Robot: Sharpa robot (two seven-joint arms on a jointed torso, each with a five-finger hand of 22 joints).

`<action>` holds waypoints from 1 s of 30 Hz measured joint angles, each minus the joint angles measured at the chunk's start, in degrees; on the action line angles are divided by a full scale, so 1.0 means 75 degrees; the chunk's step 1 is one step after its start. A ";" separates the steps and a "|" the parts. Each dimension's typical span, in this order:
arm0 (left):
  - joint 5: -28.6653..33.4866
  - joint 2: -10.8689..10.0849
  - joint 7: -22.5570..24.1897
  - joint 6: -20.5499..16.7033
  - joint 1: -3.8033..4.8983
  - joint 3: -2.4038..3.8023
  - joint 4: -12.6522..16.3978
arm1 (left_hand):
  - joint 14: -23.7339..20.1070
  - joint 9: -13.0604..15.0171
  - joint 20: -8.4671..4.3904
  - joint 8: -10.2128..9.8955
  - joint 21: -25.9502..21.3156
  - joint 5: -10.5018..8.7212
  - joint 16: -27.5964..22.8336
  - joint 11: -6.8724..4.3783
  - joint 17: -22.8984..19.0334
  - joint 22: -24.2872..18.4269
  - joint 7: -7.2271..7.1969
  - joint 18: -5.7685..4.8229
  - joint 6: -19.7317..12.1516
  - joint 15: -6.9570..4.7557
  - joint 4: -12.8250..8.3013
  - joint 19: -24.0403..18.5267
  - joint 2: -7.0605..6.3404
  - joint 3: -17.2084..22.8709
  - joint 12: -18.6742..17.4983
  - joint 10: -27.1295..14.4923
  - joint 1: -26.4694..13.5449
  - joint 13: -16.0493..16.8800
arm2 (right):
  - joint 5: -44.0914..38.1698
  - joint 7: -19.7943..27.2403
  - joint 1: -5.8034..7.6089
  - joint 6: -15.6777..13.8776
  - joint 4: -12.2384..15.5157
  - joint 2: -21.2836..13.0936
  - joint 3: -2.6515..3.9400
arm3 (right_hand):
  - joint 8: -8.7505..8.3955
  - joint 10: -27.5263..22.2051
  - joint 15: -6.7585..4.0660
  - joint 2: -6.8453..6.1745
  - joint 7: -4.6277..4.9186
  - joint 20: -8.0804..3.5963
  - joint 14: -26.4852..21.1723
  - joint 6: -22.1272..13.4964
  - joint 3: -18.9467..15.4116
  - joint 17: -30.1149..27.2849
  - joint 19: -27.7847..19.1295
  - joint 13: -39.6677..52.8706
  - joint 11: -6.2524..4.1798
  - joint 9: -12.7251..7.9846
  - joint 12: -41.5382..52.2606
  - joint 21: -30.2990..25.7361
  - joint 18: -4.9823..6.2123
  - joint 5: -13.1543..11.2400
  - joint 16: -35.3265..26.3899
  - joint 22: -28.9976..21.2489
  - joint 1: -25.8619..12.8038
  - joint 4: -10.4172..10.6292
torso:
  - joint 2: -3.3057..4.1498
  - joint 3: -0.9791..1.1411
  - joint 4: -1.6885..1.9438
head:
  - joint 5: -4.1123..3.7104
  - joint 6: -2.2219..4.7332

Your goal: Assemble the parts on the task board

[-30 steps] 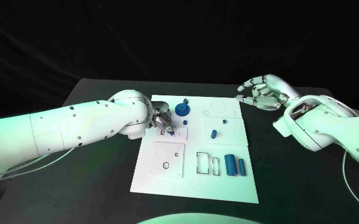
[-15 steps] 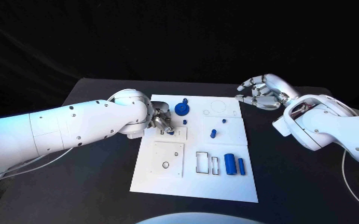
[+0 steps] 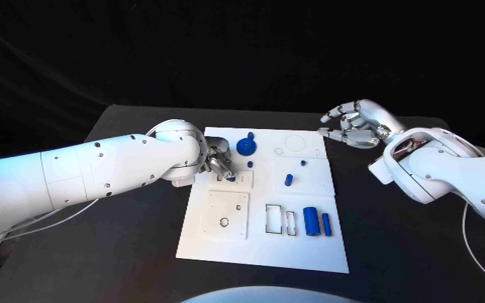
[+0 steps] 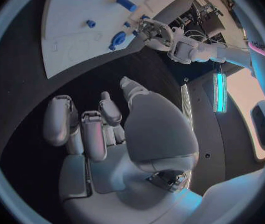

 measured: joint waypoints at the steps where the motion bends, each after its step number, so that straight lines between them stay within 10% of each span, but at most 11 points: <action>1: -0.0001 0.0004 -0.0001 0.0005 0.0000 0.0000 -0.0002 | 0.0000 0.0005 0.0000 0.0000 0.0000 0.0000 0.0000 0.0000 0.0000 0.0000 0.0000 -0.0011 0.0000 0.0000 0.0000 0.0000 0.0020 0.0000 0.0000 0.0000 -0.0020 0.0000 | 0.0000 0.0000 -0.0001 0.0000 0.0000 0.0000 0.0000 | 0.0000 0.0000 0.0000 0.0000 0.0000 0.0000 0.0000 0.0000 0.0000 0.0000 0.0000 0.0000 0.0000 0.0000 0.0000 0.0000 0.0000 0.0000 0.0000 0.0000 0.0000 0.0000 | 0.0000 0.0002 0.0000 | 0.0001 -0.0001; 14: -0.0002 0.0094 -0.0011 0.0045 0.0001 -0.0001 -0.0093 | -0.0028 0.0991 -0.0028 -0.0002 0.0000 -0.0034 0.0000 0.0001 0.0000 -0.0001 0.0014 -0.0120 0.0039 -0.0027 -0.0074 0.0027 0.0084 -0.0071 0.0000 0.0000 -0.0178 0.0035 | 0.0005 -0.0002 -0.0005 0.0001 -0.0001 -0.0014 0.0000 | 0.0000 0.0000 0.0000 0.0000 0.0000 0.0000 0.0000 0.0000 0.0000 -0.0001 0.0000 0.0000 0.0000 -0.0001 0.0000 0.0000 0.0000 0.0000 0.0000 0.0005 0.0000 0.0000 | 0.0005 0.0001 -0.0007 | -0.0031 -0.0039; 30: 0.0003 0.0130 -0.0014 0.0096 0.0000 -0.0007 -0.0149 | 0.0000 0.1093 -0.0028 -0.0075 0.0000 -0.0070 0.0000 -0.0038 0.0000 -0.0002 -0.0149 -0.0119 0.0287 -0.0054 -0.0120 0.0027 0.0045 -0.0385 0.0067 0.0043 -0.0478 0.0093 | 0.0011 -0.0006 -0.0006 0.0003 0.0010 -0.0036 0.0000 | 0.0031 0.0001 0.0000 -0.0026 0.0000 0.0000 0.0000 0.0000 -0.0064 -0.0003 0.0000 -0.0027 0.0000 0.0010 -0.0039 -0.0046 0.0000 0.0269 -0.0031 0.0004 -0.0026 0.0168 | -0.0002 0.0005 0.0004 | -0.0048 -0.0074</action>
